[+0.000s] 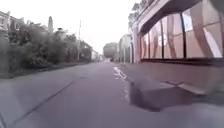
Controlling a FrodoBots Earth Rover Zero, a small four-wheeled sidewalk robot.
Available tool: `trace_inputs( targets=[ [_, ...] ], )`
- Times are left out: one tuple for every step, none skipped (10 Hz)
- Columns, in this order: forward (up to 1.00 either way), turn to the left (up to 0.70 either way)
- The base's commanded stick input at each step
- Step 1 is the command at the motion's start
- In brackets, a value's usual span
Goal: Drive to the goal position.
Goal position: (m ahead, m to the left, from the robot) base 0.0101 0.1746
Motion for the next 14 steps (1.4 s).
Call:
trace_inputs(
  targets=[
    [1.0,0.0],
    [1.0,0.0],
    [1.0,0.0],
    [1.0,0.0],
    [1.0,0.0],
    [1.0,0.0],
    [1.0,0.0],
    [1.0,0.0],
    [1.0,0.0],
    [1.0,0.0],
    [1.0,0.0],
    [1.0,0.0],
    [1.0,0.0],
    [1.0,-0.06]
  ],
)
